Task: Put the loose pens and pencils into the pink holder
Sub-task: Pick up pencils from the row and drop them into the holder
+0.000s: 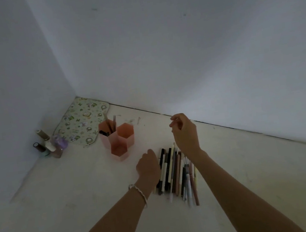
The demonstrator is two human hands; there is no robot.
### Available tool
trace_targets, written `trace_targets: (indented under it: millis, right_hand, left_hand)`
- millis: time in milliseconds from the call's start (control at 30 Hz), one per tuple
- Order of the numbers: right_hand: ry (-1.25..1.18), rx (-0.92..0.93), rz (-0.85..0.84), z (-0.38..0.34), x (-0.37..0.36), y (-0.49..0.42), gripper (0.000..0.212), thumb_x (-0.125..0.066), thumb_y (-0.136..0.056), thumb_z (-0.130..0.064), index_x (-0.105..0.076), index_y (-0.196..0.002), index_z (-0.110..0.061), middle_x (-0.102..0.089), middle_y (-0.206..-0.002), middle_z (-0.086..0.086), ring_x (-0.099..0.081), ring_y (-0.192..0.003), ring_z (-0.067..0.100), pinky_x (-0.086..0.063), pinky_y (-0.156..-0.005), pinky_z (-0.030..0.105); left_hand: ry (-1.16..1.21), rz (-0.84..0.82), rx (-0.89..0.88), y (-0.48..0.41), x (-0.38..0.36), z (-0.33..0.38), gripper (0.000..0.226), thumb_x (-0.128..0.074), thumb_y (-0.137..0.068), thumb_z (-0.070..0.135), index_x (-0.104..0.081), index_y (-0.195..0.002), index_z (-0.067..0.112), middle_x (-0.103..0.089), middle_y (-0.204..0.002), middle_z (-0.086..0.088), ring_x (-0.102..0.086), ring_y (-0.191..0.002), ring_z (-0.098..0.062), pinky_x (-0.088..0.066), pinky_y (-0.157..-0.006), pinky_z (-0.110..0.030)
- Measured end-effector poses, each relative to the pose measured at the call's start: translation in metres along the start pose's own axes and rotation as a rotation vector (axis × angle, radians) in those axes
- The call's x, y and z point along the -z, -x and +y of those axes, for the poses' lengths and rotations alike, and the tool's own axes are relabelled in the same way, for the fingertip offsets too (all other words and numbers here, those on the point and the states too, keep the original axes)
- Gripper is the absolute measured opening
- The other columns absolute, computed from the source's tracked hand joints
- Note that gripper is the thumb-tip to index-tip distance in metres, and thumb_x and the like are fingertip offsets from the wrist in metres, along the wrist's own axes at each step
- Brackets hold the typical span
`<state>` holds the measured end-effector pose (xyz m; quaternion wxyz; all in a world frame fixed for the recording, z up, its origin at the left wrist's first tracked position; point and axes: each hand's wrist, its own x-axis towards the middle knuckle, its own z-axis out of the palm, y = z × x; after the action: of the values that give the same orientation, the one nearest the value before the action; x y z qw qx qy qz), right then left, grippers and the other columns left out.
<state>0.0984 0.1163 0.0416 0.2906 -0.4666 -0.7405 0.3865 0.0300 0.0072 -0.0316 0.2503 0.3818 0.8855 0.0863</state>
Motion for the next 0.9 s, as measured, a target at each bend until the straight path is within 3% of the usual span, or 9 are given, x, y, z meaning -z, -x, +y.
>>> trace_targets:
  millis: [200, 267, 433, 600, 700, 800, 900]
  right_hand:
    - [-0.060, -0.089, -0.026, 0.013, 0.001, -0.001, 0.025, -0.045, -0.091, -0.003, -0.059, -0.095, -0.024, -0.066, -0.078, -0.004, -0.058, -0.061, 0.025, -0.050, -0.055, 0.028]
    - [-0.072, -0.091, -0.040, 0.013, -0.001, -0.002, 0.026, -0.046, -0.090, -0.003, -0.059, -0.093, -0.024, -0.067, -0.078, -0.001, -0.058, -0.063, 0.025, -0.050, -0.057, 0.030]
    - [-0.094, -0.091, -0.053, 0.013, -0.003, -0.005, 0.025, -0.047, -0.090, -0.001, -0.059, -0.093, -0.023, -0.068, -0.080, 0.002, -0.058, -0.064, 0.024, -0.046, -0.052, 0.017]
    - [-0.089, -0.089, -0.063, 0.013, -0.007, -0.003, 0.024, -0.047, -0.090, -0.001, -0.060, -0.094, -0.021, -0.068, -0.081, 0.001, -0.063, -0.070, 0.034, -0.048, -0.055, 0.023]
    - [-0.057, -0.119, -0.052, 0.017, -0.007, -0.005, 0.022, -0.048, -0.091, -0.004, -0.062, -0.096, -0.020, -0.068, -0.082, 0.002, -0.062, -0.067, 0.029, -0.051, -0.059, 0.030]
    - [0.223, -0.138, -0.131, 0.028, -0.013, -0.007, 0.017, -0.050, -0.091, -0.010, -0.065, -0.098, -0.013, -0.067, -0.086, 0.000, -0.059, -0.070, 0.016, -0.047, -0.062, 0.027]
    - [0.643, -0.101, -0.352, 0.037, -0.029, -0.002, 0.023, -0.051, -0.089, -0.019, -0.067, -0.085, -0.004, -0.067, -0.089, 0.009, -0.058, -0.091, 0.026, -0.048, -0.076, 0.031]
  left_hand:
    - [0.006, -0.043, 0.000, -0.012, 0.006, 0.008, 0.030, -0.052, -0.095, 0.028, -0.045, -0.120, 0.012, -0.056, -0.119, -0.007, -0.059, -0.106, -0.025, -0.047, -0.082, -0.033]
    - [-0.005, -0.068, -0.005, -0.015, 0.005, 0.010, 0.027, -0.052, -0.095, 0.026, -0.049, -0.118, 0.012, -0.056, -0.120, -0.008, -0.058, -0.108, -0.025, -0.047, -0.085, -0.033]
    - [0.008, -0.113, 0.064, -0.017, 0.003, 0.018, 0.027, -0.049, -0.098, 0.022, -0.052, -0.123, 0.011, -0.056, -0.126, -0.008, -0.057, -0.115, -0.025, -0.048, -0.093, -0.034]
    - [0.062, -0.128, 0.088, -0.015, 0.003, 0.019, 0.029, -0.052, -0.097, 0.020, -0.054, -0.123, 0.008, -0.056, -0.126, -0.011, -0.057, -0.115, -0.026, -0.050, -0.094, -0.034]
    - [0.216, -0.061, 0.071, -0.019, 0.021, 0.016, 0.018, -0.054, -0.097, 0.020, -0.057, -0.110, 0.009, -0.063, -0.114, -0.009, -0.062, -0.102, -0.024, -0.050, -0.084, -0.033]
    - [0.408, 0.144, -0.029, -0.025, 0.057, 0.013, 0.015, -0.062, -0.094, 0.026, -0.058, -0.099, 0.012, -0.067, -0.096, -0.003, -0.063, -0.083, -0.016, -0.050, -0.073, -0.027]
    - [0.608, 0.301, -0.144, -0.024, 0.091, 0.012, 0.019, -0.064, -0.093, 0.022, -0.058, -0.110, 0.015, -0.067, -0.092, 0.001, -0.062, -0.075, -0.007, -0.048, -0.065, -0.013]
